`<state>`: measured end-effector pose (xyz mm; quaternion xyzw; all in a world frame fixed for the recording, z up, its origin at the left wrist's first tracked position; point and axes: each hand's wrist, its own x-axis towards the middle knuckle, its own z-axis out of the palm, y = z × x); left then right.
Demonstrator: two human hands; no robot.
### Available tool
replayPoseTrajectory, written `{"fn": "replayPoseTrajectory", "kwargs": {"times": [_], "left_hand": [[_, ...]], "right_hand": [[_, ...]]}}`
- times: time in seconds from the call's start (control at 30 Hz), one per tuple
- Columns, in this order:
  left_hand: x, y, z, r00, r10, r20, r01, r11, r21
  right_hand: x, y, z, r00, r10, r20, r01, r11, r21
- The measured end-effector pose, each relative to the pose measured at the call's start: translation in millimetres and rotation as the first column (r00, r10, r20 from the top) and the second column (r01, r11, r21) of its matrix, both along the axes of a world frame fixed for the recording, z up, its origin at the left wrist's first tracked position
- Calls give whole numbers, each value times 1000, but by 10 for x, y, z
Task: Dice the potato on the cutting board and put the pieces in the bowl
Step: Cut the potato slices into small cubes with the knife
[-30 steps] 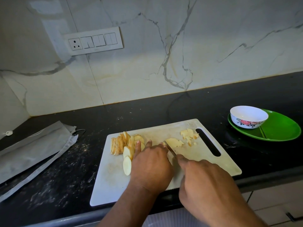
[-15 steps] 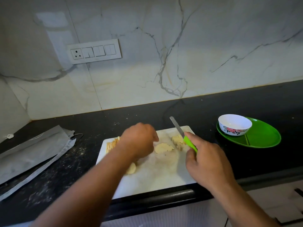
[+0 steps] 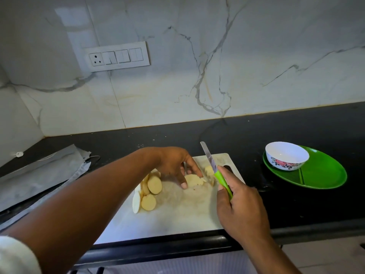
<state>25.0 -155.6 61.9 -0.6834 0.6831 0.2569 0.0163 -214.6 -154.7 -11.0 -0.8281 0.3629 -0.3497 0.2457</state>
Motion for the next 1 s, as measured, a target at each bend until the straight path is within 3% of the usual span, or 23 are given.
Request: {"fn": "replayPoseTrajectory", "kwargs": {"times": [0.27, 0.5, 0.57, 0.7, 1.0], "left_hand": [[4, 192, -115, 976, 208, -58, -214, 969, -123], [-324, 301, -295, 857, 515, -19, -500, 823, -268], [-303, 357, -247, 865, 500, -42, -496, 839, -225], [-190, 459, -35, 940, 339, 36, -336, 940, -60], [-126, 440, -205, 883, 469, -29, -459, 849, -260]], "right_hand": [[44, -38, 68, 998, 5, -62, -2, 999, 55], [113, -115, 161, 984, -9, -176, 10, 1000, 3], [102, -95, 158, 979, -9, -203, 6, 1000, -17], [90, -57, 182, 969, -11, -249, 7, 1000, -17], [135, 34, 210, 935, -66, -349, 45, 997, -68]]}}
